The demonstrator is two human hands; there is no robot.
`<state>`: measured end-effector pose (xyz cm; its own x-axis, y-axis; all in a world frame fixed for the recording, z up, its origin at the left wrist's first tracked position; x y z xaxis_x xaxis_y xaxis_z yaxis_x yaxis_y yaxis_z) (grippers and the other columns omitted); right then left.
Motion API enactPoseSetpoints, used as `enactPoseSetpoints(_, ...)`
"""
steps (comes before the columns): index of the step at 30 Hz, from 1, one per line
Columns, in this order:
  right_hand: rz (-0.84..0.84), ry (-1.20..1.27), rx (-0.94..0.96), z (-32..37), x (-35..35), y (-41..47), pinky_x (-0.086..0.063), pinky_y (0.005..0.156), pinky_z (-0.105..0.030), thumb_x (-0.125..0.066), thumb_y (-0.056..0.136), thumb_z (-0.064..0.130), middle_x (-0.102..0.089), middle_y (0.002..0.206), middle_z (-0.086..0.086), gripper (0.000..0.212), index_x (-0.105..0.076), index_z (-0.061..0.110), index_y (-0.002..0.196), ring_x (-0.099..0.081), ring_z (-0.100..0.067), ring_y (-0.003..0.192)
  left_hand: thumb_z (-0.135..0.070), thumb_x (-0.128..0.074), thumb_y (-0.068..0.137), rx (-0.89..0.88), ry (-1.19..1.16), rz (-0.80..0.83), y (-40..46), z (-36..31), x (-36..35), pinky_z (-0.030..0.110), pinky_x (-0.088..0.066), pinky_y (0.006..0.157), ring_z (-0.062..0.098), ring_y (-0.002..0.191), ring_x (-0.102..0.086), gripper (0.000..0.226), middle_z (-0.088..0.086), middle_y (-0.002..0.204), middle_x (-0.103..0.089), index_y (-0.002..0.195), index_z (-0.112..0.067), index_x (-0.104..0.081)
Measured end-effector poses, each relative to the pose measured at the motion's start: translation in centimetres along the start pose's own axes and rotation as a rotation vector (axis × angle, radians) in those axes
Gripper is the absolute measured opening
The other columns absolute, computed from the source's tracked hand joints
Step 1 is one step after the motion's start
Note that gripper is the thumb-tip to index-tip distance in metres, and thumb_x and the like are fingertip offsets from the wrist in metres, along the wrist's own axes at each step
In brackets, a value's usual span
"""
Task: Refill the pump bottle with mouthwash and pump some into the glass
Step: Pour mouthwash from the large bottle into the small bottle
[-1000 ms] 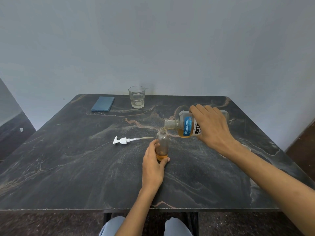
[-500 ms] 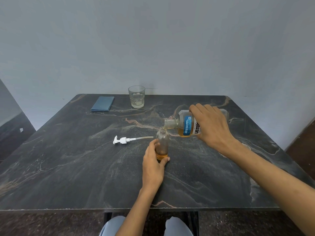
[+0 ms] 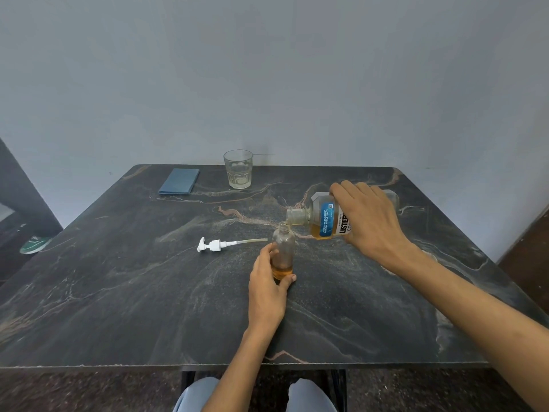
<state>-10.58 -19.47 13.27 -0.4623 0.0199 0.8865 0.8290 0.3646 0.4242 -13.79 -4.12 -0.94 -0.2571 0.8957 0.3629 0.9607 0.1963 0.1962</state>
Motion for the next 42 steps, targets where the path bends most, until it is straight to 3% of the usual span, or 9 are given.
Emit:
enactPoseSetpoints(14,-0.017,-0.014,0.002,-0.09,-0.19,0.13,-0.039,0.075,-0.032,-0.083,0.062,0.017,-0.054,0.101,0.0,0.062,-0.046,0.018,0.112,-0.048,-0.017,0.085,-0.003,-0.074,0.076,0.002,-0.018,0.001,0.04,0.02,-0.07,0.04,-0.045,0.102,0.015,0.117,-0.054,0.066,-0.001,0.126,-0.056,0.132,-0.021,-0.043)
enactPoseSetpoints(26,-0.013,-0.014,0.0,-0.02,0.0,0.08,-0.038,0.076,-0.032,-0.083,0.062,0.016,-0.055,0.102,-0.001,0.062,-0.046,0.018,0.112,-0.047,-0.018,0.085,-0.006,-0.074,0.077,0.003,-0.013,0.002,-0.04,0.01,-0.02,0.04,-0.045,0.102,0.014,0.117,-0.053,0.066,-0.002,0.128,-0.055,0.132,-0.022,-0.043)
enactPoseSetpoints(30,-0.027,-0.016,0.003,-0.02,0.16,0.04,-0.032,0.071,-0.029,-0.082,0.06,0.012,-0.054,0.098,-0.001,0.06,-0.047,0.017,0.109,-0.044,-0.017,0.082,-0.006,-0.075,0.077,0.003,-0.005,-0.001,-0.02,0.07,-0.01,0.04,-0.046,0.101,0.014,0.116,-0.054,0.065,-0.003,0.126,-0.055,0.131,-0.024,-0.043)
enactPoseSetpoints(42,0.015,-0.004,-0.01,0.02,0.0,0.23,-0.036,0.079,-0.029,-0.08,0.068,0.021,-0.054,0.11,-0.002,0.061,-0.044,0.019,0.117,-0.047,-0.017,0.092,-0.006,-0.074,0.077,-0.004,-0.002,0.001,-0.06,0.06,-0.02,0.04,-0.045,0.102,0.013,0.116,-0.053,0.066,-0.003,0.126,-0.054,0.132,-0.024,-0.043)
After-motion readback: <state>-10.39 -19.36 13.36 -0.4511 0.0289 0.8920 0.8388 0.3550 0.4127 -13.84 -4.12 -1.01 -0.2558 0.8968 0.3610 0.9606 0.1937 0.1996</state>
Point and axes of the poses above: each hand's wrist, its own y-axis towards the middle knuckle, its own x-axis out of the back of the hand, z = x × y, the point moved 9 cm from there along y, towards the middle knuckle
